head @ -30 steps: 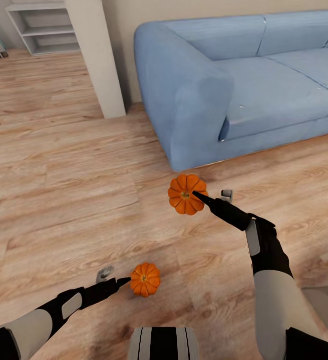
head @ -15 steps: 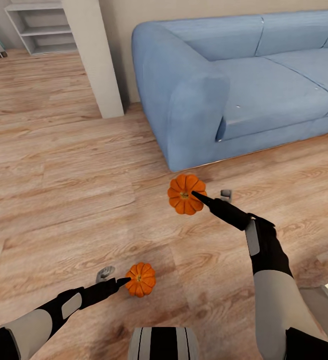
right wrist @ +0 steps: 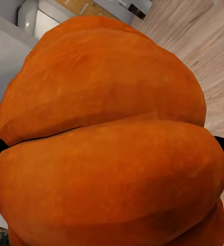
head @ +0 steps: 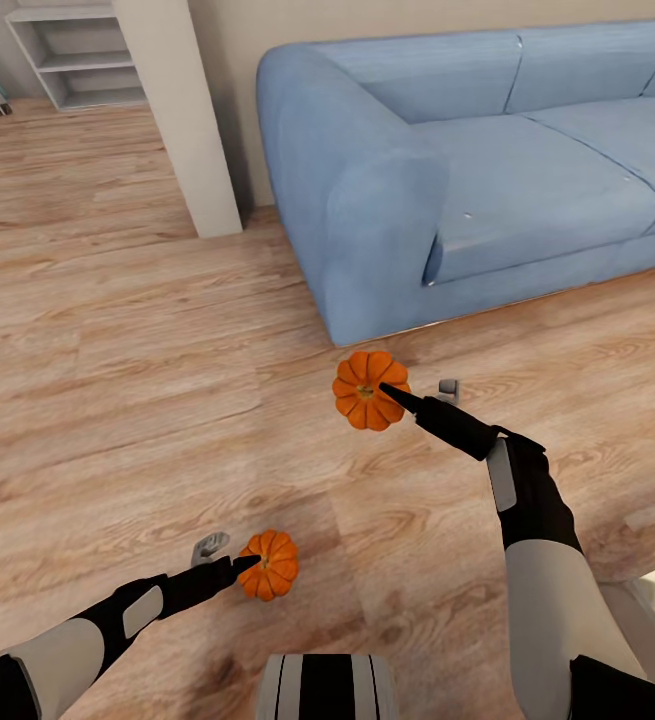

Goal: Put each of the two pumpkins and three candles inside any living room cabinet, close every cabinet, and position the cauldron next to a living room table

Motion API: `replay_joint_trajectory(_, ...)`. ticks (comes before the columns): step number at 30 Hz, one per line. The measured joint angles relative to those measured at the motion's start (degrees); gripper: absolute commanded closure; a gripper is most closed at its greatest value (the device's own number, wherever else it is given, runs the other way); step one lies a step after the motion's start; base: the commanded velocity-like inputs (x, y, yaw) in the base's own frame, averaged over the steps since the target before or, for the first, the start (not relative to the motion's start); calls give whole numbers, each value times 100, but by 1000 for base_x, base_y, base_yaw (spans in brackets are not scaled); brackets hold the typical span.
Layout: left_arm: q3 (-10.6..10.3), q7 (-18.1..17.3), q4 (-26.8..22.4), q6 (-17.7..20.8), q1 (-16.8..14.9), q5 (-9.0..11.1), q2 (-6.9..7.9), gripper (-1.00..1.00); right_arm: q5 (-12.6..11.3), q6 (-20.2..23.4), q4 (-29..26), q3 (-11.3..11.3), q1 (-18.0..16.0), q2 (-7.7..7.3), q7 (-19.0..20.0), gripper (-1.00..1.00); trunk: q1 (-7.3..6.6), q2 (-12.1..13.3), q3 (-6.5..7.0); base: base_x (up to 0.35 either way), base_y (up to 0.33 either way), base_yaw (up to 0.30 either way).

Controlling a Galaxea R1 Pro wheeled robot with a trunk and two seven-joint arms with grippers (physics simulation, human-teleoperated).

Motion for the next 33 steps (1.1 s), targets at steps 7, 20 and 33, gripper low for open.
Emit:
replay_joint_trajectory(7,-3,0,-1,0,0,-2,0,-100,10,-7,4,3,0,4,-4,100,3,-1,-22,0,-1,0)
replay_joint_trajectory(20,14,0,-1,0,0,7,9,-100,23,-7,13,7,0,7,-4,100,19,-9,-154,0,0,0)
replay_joint_trajectory(33,23,-17,-1,0,0,16,27,-100,20,0,9,7,0,8,-2,100,33,-17,-288,0,0,0)
